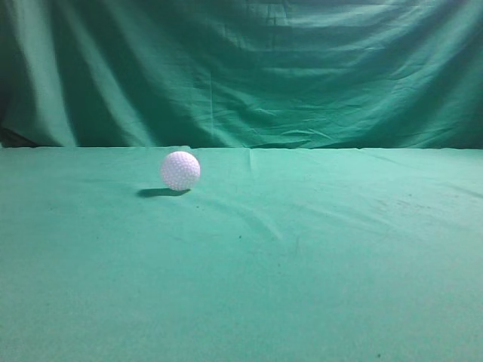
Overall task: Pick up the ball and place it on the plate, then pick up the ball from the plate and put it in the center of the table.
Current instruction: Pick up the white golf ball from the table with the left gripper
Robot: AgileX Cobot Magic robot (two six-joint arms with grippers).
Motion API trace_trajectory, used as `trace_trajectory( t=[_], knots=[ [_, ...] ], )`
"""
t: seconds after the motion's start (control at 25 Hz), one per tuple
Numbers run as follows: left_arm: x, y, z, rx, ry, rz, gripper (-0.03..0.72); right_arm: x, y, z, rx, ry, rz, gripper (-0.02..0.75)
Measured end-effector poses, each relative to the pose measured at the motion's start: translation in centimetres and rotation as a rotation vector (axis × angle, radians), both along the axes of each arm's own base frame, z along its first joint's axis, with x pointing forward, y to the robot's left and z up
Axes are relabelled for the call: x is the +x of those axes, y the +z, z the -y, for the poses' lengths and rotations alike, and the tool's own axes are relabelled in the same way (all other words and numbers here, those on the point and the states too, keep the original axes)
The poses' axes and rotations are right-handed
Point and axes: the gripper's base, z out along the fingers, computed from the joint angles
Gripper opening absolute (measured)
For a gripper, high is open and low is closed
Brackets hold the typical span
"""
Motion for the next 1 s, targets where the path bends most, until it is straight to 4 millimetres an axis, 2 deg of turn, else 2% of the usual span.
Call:
trace_trajectory(
  t=[0.24,0.48,0.6,0.68,0.8,0.88,1.0],
  knots=[
    [0.2,2.3,-0.2,-0.11,0.033,0.246,0.0,0.0,0.0,0.0,0.0,0.0,0.0,0.0],
    [0.2,3.4,-0.4,-0.134,0.053,0.364,0.0,0.0,0.0,0.0,0.0,0.0,0.0,0.0],
    [0.0,4.2,-0.6,-0.246,0.061,0.439,0.0,0.0,0.0,0.0,0.0,0.0,0.0,0.0],
    [-0.1,4.9,-0.4,-0.296,0.041,0.428,0.0,0.0,0.0,0.0,0.0,0.0,0.0,0.0],
    [-0.5,7.4,-0.3,-0.307,0.017,0.434,0.0,0.0,0.0,0.0,0.0,0.0,0.0,0.0],
    [-0.1,8.4,-0.1,-0.339,0.011,0.39,0.0,0.0,0.0,0.0,0.0,0.0,0.0,0.0],
    [1.6,8.2,0.3,-0.358,-0.005,0.259,0.0,0.0,0.0,0.0,0.0,0.0,0.0,0.0]
  ],
)
